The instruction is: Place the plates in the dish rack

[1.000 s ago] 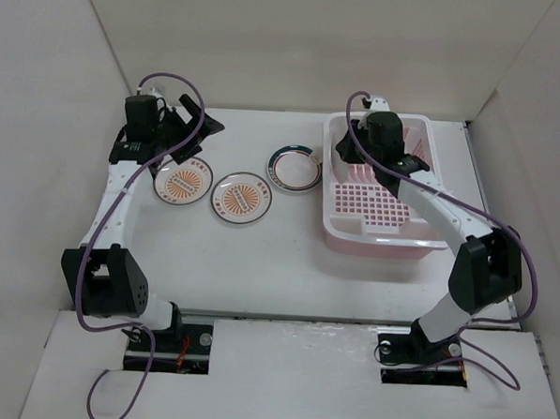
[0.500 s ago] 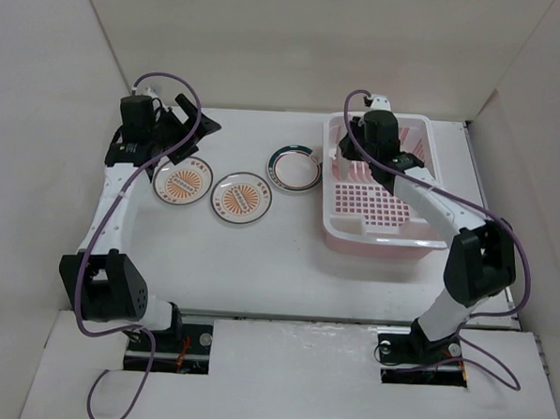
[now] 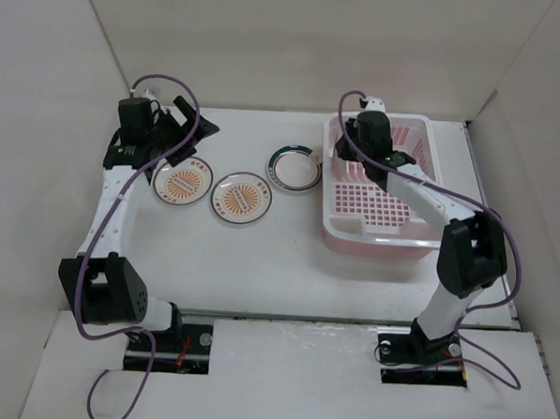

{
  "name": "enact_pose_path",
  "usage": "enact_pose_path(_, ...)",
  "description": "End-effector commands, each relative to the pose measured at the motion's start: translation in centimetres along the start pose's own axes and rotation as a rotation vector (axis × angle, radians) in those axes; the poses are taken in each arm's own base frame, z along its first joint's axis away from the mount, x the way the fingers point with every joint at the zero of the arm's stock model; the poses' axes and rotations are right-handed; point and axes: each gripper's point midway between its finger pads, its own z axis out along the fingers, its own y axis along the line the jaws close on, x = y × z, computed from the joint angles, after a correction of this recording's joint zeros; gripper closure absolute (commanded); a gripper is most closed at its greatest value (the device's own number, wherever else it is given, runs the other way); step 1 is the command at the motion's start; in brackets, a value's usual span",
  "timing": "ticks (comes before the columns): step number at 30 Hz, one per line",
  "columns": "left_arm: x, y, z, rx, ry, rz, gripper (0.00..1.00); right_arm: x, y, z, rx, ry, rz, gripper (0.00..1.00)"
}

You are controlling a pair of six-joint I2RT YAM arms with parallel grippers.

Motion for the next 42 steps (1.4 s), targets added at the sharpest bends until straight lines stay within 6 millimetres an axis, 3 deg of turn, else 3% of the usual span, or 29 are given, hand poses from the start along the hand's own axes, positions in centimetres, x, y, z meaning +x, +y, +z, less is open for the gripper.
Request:
enact_pose_path(1, -0.7, -0.5, -1.3, 0.021, -0.039, 0.036, 0.01, -3.3, 1.8, 0.2, -0.027, -0.105, 0.022, 1.0)
enact_pose_path(15, -0.3, -0.6, -0.9, 0.041, -0.021, 0.037, 0.01, -0.5, 0.7, 1.0, 0.095, -0.045, -0.052, 0.99)
enact_pose_path(25, -0.1, -0.5, -0.7, 0.043, -0.008, 0.033, 0.01, -0.1, 0.5, 1.2, 0.102, -0.028, -0.066, 0.66)
enact_pose_path(26, -0.1, -0.5, -0.7, 0.043, -0.008, 0.033, 0.01, -0.1, 0.7, 1.2, 0.092, -0.023, -0.066, 0.65)
enact_pose_path(28, -0.1, -0.5, -0.7, 0.043, -0.008, 0.033, 0.01, 0.3, 0.6, 1.4, 0.096, -0.015, -0.068, 0.55)
enact_pose_path(33, -0.1, -0.5, -0.7, 0.043, -0.008, 0.033, 0.01, 0.0, 0.9, 1.2, 0.084, -0.02, -0.066, 0.44)
enact_pose_path(40, -0.5, -0.1, -0.3, 0.027, -0.023, 0.033, 0.01, -3.2, 0.9, -1.1, 0.068, -0.078, -0.044, 0.34)
enact_pose_path(42, -0.7, 1.2, 0.1, -0.013, -0.035, 0.029, 0.01, -4.4, 1.2, -2.1, 0.06, -0.099, -0.039, 0.31)
